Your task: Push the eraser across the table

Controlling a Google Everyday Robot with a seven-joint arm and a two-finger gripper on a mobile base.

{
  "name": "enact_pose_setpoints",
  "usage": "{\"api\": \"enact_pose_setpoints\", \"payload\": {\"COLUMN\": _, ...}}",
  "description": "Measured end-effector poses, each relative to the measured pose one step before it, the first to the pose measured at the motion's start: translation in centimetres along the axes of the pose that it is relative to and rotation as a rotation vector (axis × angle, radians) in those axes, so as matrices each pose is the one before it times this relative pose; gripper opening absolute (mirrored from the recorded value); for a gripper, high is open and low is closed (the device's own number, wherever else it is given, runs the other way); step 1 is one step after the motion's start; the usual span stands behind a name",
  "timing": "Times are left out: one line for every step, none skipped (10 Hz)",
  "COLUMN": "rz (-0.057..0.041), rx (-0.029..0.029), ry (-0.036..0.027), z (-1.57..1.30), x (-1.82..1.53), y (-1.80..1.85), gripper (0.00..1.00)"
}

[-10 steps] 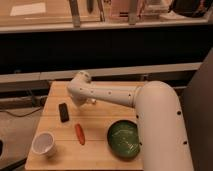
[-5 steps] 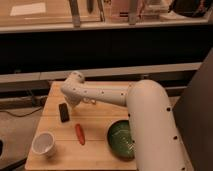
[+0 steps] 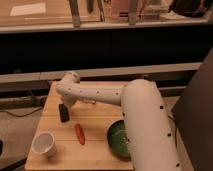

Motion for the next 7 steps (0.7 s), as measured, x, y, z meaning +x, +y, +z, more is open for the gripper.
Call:
{"api": "enact_pose_setpoints", "payload": {"rz": -0.00134, "rx": -0.00031, "ry": -0.00907, "z": 0.035, "x": -0.114, "y": 0.274, "gripper": 0.04}}
{"api": "enact_pose_setpoints", "payload": {"rz": -0.00339, "rx": 0.00035, "ry": 0.00029, "z": -0.003, "x": 0.421, "y": 0.511, "gripper": 0.04}}
{"api": "enact_pose_setpoints", "payload": {"rz": -0.00340, "rx": 0.00185, "ry": -0.00099, "z": -0.022, "x": 0.025, "y": -0.138, "gripper": 0.04}}
{"api": "enact_pose_setpoints", "payload": {"rz": -0.00643, "rx": -0.00006, "ry": -0.00578, "z": 0.162, "x": -0.231, "y": -0.206, "gripper": 0.04}}
{"api": "enact_pose_setpoints", "payload": {"rz": -0.00699, "rx": 0.00122, "ry": -0.00410, "z": 0.020, "x": -0.056, "y": -0.179, "gripper": 0.04}}
{"api": "enact_pose_setpoints", "payload": {"rz": -0.00185, "rx": 0.00013, "ry": -0.00576, "z": 0.054, "x": -0.034, "y": 0.102, "gripper": 0.04}}
{"api": "enact_pose_setpoints", "payload": {"rz": -0.00416, "rx": 0.00155, "ry": -0.00534, "z": 0.077, "x": -0.174, "y": -0.096, "gripper": 0.04}}
